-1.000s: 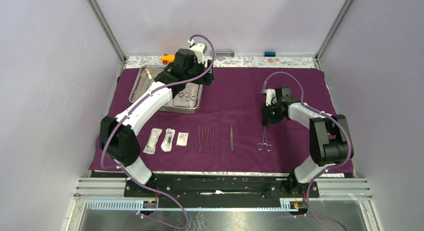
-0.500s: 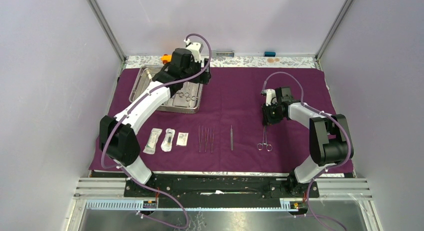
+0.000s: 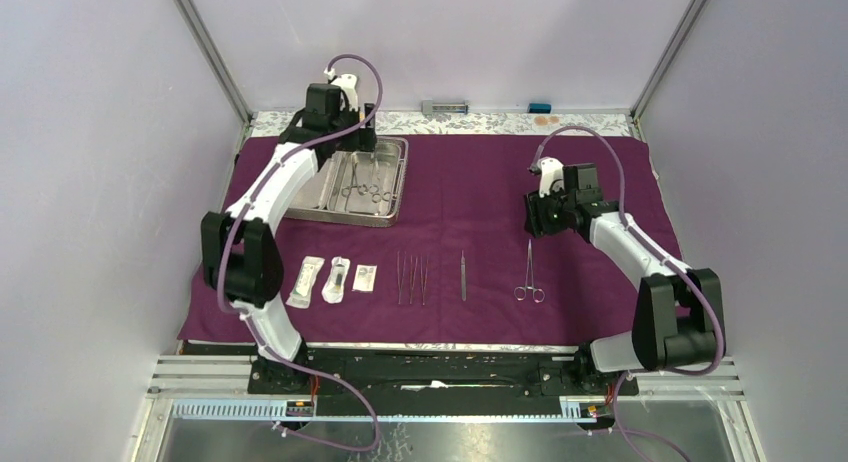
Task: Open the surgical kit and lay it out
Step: Pick up the medical item from the container.
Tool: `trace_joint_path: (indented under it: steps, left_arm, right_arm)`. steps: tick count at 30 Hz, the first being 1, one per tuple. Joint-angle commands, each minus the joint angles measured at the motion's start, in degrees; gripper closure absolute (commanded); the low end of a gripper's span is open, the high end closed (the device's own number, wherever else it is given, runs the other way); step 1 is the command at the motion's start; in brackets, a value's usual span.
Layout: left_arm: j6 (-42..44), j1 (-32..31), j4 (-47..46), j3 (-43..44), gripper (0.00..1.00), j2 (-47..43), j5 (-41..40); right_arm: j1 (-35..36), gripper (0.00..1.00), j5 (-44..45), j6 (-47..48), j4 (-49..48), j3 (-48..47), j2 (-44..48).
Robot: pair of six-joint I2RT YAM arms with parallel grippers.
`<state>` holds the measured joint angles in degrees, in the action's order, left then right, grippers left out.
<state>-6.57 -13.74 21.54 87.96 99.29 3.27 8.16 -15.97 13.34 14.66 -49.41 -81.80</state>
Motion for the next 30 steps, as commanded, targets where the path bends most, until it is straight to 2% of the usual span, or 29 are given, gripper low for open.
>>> trace_joint_path:
  steps: [1,9,15,30]
  left_arm:
    - [4.14,3.03,3.44,7.05,0.26,7.65,1.98]
    - [6.13,3.81,10.13,22.67,0.39,24.16,1.43]
    - [6.91,4.06,11.53,32.23,0.46,34.03,-0.56]
    - [5.16,4.33,10.19,36.97,0.55,41.42,-0.57]
  right_arm:
    - [0.41,0.47,-0.1,1.77,-2.42,-0.72,4.24]
    - [0.36,0.46,-1.28,2.01,-3.14,0.3,6.07]
    - [0.41,0.46,-2.0,2.37,-3.13,0.84,6.04]
    - [0.31,0.46,-2.14,2.96,-3.11,0.98,5.28]
